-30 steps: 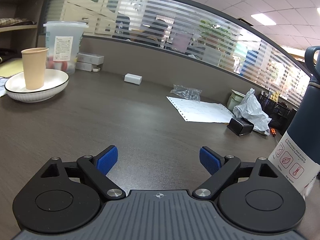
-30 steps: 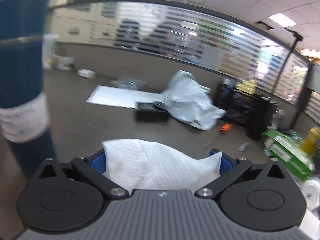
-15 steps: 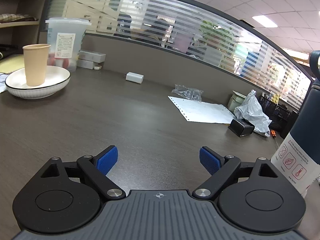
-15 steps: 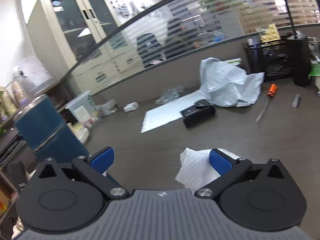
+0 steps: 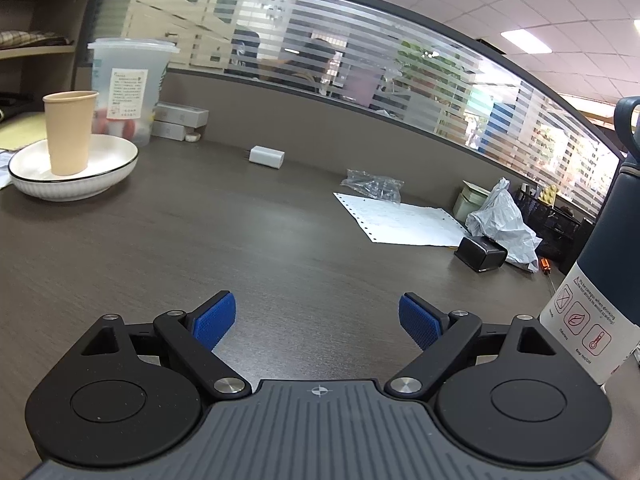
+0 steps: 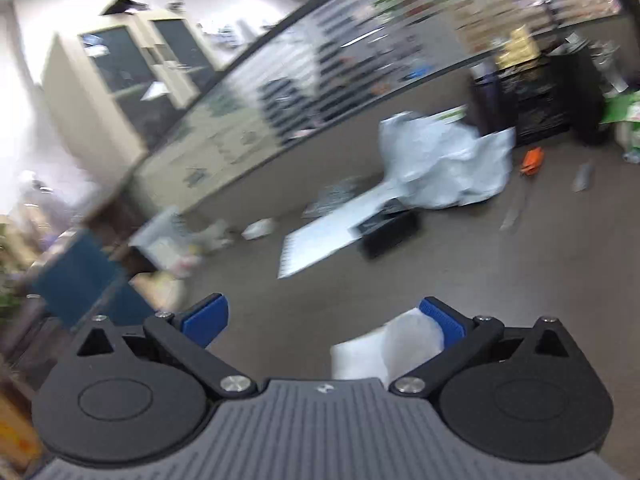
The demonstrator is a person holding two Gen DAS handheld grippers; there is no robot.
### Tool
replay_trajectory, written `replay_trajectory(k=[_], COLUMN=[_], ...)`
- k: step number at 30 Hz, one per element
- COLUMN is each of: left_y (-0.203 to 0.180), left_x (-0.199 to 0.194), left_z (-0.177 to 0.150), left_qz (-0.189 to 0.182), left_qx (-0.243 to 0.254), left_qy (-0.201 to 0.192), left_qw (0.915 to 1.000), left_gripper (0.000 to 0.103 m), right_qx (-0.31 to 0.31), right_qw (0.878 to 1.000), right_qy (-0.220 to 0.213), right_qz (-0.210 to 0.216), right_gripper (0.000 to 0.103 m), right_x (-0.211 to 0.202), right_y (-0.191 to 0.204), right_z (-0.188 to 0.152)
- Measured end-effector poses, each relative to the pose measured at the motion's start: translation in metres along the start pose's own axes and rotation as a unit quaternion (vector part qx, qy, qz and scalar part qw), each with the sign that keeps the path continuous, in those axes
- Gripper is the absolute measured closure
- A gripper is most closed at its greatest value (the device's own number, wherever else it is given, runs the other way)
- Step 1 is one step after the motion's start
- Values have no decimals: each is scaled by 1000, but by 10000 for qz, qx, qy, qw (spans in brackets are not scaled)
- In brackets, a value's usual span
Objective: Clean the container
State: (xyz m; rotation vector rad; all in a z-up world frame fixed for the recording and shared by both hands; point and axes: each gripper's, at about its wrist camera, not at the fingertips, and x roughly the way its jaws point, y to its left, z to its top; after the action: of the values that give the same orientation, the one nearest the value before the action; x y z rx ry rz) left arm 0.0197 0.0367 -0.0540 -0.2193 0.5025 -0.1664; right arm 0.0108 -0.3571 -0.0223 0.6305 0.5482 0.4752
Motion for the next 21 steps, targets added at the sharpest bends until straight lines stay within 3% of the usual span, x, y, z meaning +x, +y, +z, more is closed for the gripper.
replay_trajectory(k=[1, 2, 5, 8, 10, 12, 17, 21], left_y=[0, 0, -1, -1, -2, -1, 3, 7], left_x=[0, 0, -1, -1, -2, -2, -10, -33], left_z=[0, 0, 0, 0, 0, 0, 0, -3], left_qz=[5, -3, -15, -3, -6, -11, -538, -942], left_qx=[-8, 8, 39, 33, 53, 35, 273, 780], left_qy=[4, -3, -19, -27, -42, -62, 140, 202], left_qw=[10000, 10000, 10000, 10000, 10000, 10000, 9981, 9923], left_gripper=[10, 10, 10, 10, 10, 10, 10, 10], right_qx=[-308, -847, -1781, -1918, -2429, -2743, -2121, -1505], right_qw=[9983, 9890, 9670, 9704, 9512, 9399, 9723, 9853], right_qy=[-116, -291, -506, -599, -977, -1142, -778, -568], right_qz=[-486, -1173, -1750, -1339, -1636, -1680, -607, -575], right_gripper=[0, 0, 0, 0, 0, 0, 0, 0], right_x=[1, 5, 10, 1, -7, -9, -15, -10], right_y=[6, 18, 39, 51, 66, 73, 60, 40], right_z=[-2, -5, -17, -21, -29, -31, -17, -10])
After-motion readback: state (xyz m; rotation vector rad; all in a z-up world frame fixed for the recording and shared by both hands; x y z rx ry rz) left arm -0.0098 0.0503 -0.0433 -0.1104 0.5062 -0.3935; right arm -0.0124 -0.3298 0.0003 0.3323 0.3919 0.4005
